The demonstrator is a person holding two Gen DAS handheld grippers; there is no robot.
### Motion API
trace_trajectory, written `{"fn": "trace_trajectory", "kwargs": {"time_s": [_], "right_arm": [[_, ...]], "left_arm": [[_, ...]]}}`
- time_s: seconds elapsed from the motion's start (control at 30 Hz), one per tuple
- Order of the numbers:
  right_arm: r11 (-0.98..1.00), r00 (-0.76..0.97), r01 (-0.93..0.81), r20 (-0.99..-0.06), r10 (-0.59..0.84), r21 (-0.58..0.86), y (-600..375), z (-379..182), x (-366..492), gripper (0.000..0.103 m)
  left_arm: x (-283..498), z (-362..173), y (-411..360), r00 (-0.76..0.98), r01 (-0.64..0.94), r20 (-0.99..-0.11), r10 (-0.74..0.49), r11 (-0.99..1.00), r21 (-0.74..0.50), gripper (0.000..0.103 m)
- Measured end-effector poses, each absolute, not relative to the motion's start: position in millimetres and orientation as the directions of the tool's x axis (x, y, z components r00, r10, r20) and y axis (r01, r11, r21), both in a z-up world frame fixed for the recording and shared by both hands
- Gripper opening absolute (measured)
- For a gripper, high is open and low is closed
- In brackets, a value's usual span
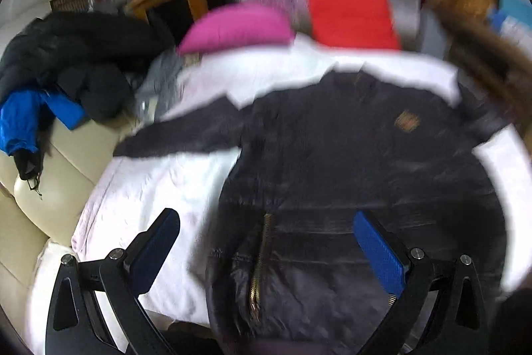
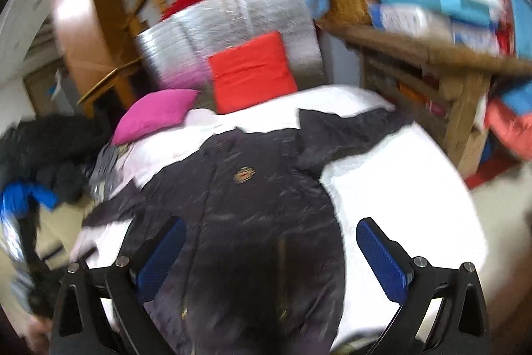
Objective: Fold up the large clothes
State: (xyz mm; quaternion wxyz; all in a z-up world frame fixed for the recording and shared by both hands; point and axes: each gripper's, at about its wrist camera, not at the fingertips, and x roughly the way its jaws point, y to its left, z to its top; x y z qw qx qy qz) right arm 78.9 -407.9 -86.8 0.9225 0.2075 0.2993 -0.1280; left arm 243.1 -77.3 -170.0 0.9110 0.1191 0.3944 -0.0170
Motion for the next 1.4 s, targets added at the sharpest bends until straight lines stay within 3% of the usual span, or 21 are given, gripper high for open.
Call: {"fn": "trace_trajectory", "kwargs": {"time_s": [0.2, 0.33, 0.53, 0.67, 0.73, 0.77, 0.8, 0.83, 0.9, 1.0, 1.17, 1.27, 1.4], "right_arm": [[0.652, 0.800, 0.487, -0.596, -0.066, 0.581, -555, -156, 139, 0.103], [0.501, 0.851, 0.481, -0.520, -0.070, 0.719, -621, -192, 174, 0.103], [0.401, 0.842, 0.513, -0.536, -0.061, 0.759, -681, -236, 246, 0.097], [0.395, 0.799, 0.571, -0.597, -0.067, 0.720, -706, -257, 279, 0.078], [0.383, 0.776, 0.600, -0.627, -0.064, 0.702, -717, -269, 290, 0.075], [0.380, 0.765, 0.612, -0.641, -0.065, 0.693, -721, -274, 297, 0.064], [0.384, 0.758, 0.620, -0.649, -0.069, 0.684, -723, -278, 302, 0.040], [0.390, 0.753, 0.625, -0.654, -0.075, 0.676, -726, -280, 304, 0.029], [0.403, 0.740, 0.637, -0.668, -0.080, 0.658, -728, -286, 312, 0.021], [0.435, 0.757, 0.624, -0.641, -0.130, 0.649, -724, -273, 312, 0.014], [0.532, 0.846, 0.509, -0.508, -0.162, 0.677, -691, -217, 307, 0.013], [0.615, 0.908, 0.379, -0.404, -0.106, 0.691, -651, -175, 305, 0.013], [0.695, 0.942, 0.222, -0.333, 0.026, 0.683, -582, -142, 308, 0.013]], "left_arm": [[316, -242, -104, 0.608, 0.137, -0.787, 0.104, 0.963, 0.233, 0.103], [341, -253, -125, 0.625, 0.148, -0.776, 0.084, 0.963, 0.224, 0.103], [364, -274, -141, 0.641, 0.183, -0.766, 0.039, 0.962, 0.202, 0.103], [374, -290, -142, 0.588, 0.196, -0.808, 0.034, 0.963, 0.183, 0.103], [377, -294, -141, 0.571, 0.195, -0.820, 0.030, 0.966, 0.170, 0.103], [378, -295, -140, 0.563, 0.193, -0.826, 0.024, 0.968, 0.160, 0.103], [380, -297, -139, 0.557, 0.191, -0.831, 0.017, 0.970, 0.148, 0.103], [381, -298, -138, 0.552, 0.187, -0.834, 0.009, 0.973, 0.134, 0.103], [382, -300, -134, 0.547, 0.179, -0.837, -0.007, 0.978, 0.110, 0.103], [382, -302, -130, 0.547, 0.176, -0.837, -0.026, 0.981, 0.084, 0.103], [378, -303, -125, 0.555, 0.166, -0.831, -0.033, 0.984, 0.071, 0.103], [374, -300, -123, 0.545, 0.175, -0.838, -0.027, 0.981, 0.082, 0.103], [369, -283, -116, 0.553, 0.160, -0.833, -0.011, 0.983, 0.093, 0.103]]}}
